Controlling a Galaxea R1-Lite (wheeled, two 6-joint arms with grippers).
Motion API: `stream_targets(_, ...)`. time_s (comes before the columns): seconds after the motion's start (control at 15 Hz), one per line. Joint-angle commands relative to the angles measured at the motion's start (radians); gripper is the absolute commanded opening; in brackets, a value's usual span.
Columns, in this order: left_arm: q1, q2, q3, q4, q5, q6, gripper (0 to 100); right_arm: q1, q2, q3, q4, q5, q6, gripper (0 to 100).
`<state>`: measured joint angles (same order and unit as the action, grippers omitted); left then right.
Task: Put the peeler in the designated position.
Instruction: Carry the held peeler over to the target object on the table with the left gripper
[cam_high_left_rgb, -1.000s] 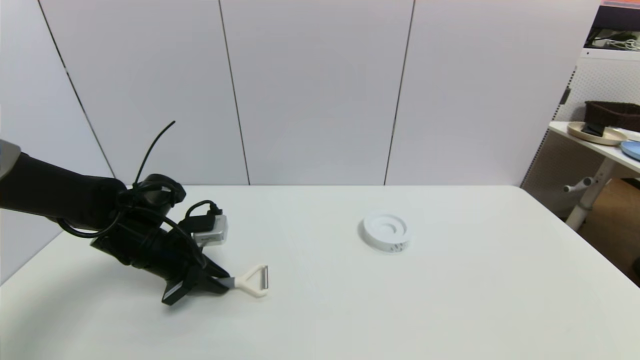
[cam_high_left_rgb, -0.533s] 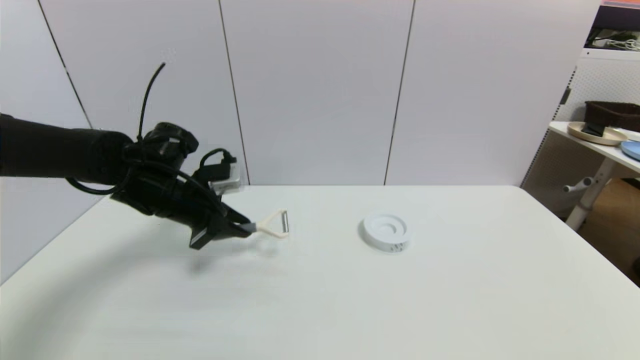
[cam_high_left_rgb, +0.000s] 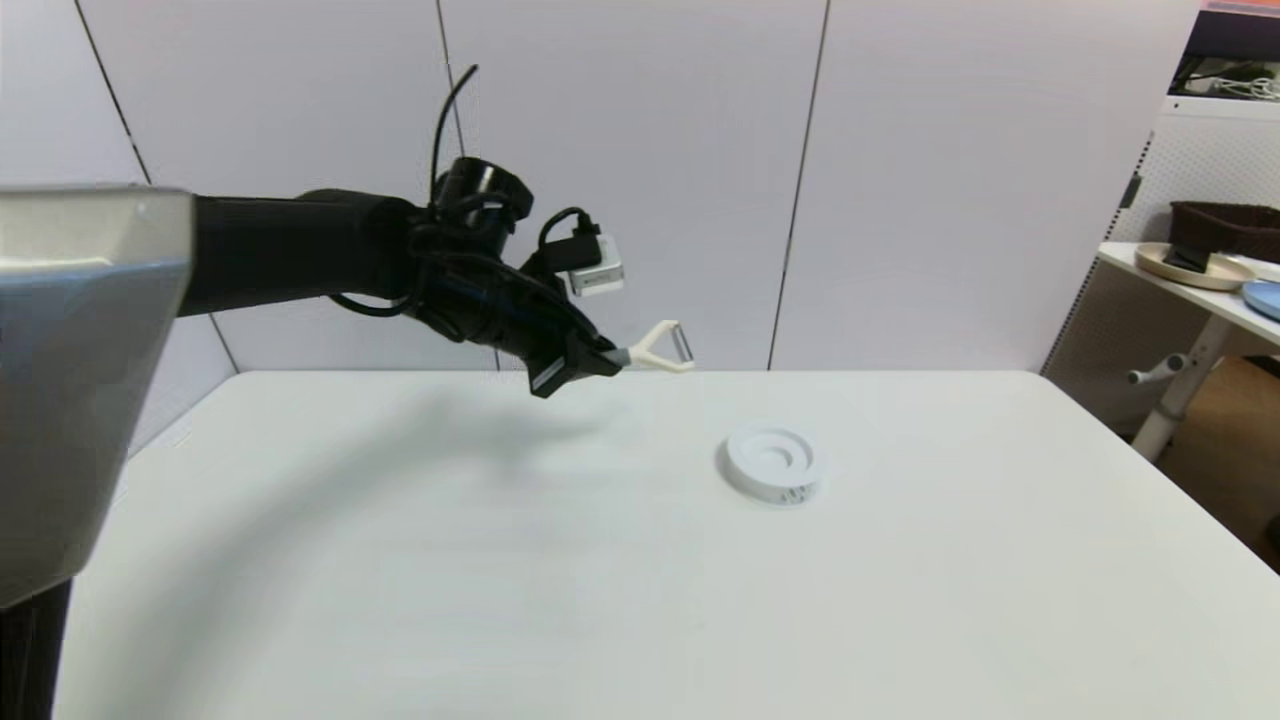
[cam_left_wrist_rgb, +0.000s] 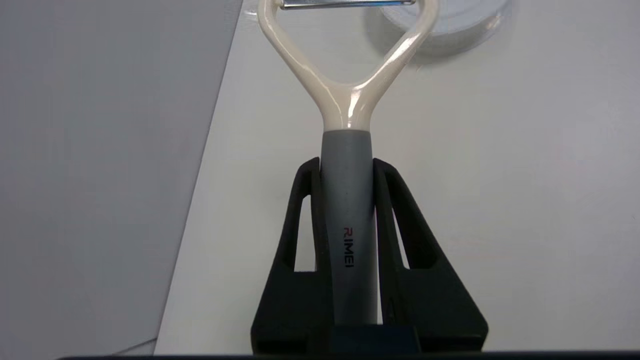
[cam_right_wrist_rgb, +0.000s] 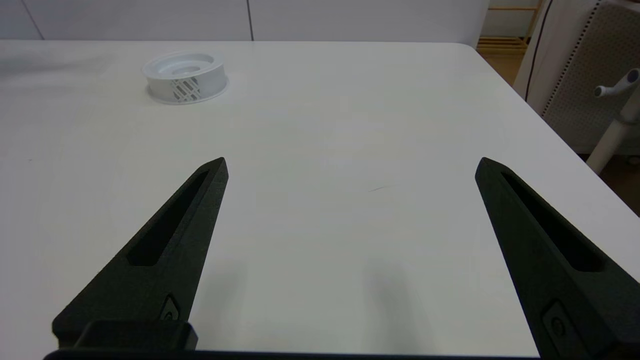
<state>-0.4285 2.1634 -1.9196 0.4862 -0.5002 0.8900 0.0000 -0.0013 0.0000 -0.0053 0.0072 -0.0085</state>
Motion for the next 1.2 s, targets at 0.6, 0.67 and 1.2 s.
stream_targets(0.6, -0.171, 0.299, -0.067, -0.699, 0.063, -0.283, 0, 0.0, 0.0, 0.0, -0.001, -0.001, 0.001, 100)
stream_targets(0.67, -0.179, 0.316, -0.067, -0.75, 0.063, -0.301, 0, 0.0, 0.0, 0.0, -0.001, -0.001, 0.001, 100)
stream_targets(1.2, -0.223, 0.42, -0.067, -0.828, 0.061, -0.358, 0, 0.0, 0.0, 0.0, -0.001, 0.0, 0.001, 100)
